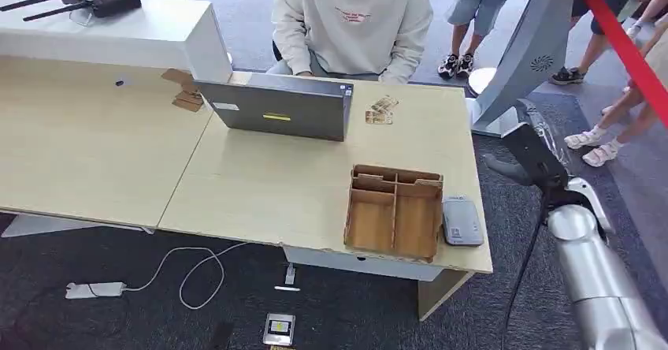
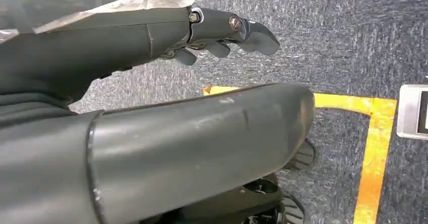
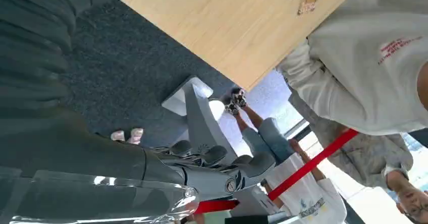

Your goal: Pass the card to the sensor for recognition and then transmit it.

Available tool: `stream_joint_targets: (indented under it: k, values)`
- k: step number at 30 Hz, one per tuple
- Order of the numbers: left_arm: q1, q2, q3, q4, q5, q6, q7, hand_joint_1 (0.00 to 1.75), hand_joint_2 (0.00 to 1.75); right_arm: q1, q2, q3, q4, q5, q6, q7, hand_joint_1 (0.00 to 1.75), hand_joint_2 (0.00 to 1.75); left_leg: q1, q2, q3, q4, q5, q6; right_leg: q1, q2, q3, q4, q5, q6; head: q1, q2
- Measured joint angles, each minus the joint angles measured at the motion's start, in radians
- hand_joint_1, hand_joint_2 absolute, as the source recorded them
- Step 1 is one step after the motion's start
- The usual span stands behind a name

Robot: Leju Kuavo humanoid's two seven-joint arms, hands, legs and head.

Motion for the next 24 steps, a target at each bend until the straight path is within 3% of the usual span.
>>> stream_joint_targets:
  k: [14, 24]
  values:
    - [-0.016, -0.005, 0.000, 0.000, -0.022, -0.018, 0.016, 0.00, 0.00, 0.062, 0.052, 0.052, -0.082, 0.097, 0.102, 0.008, 0.00, 1.75, 0.000, 0.000, 0.000, 0.000, 0.000, 0.000, 0.000, 0.000, 0.000, 0.000, 0.000, 0.000, 0.000, 0.000]
    - [-0.016, -0.005, 0.000, 0.000, -0.036, 0.018, 0.016, 0.00, 0.00, 0.097, 0.092, 0.097, -0.102, 0.163, 0.099, 0.003, 0.00, 1.75, 0.000, 0.000, 0.000, 0.000, 0.000, 0.000, 0.000, 0.000, 0.000, 0.000, 0.000, 0.000, 0.000, 0.000]
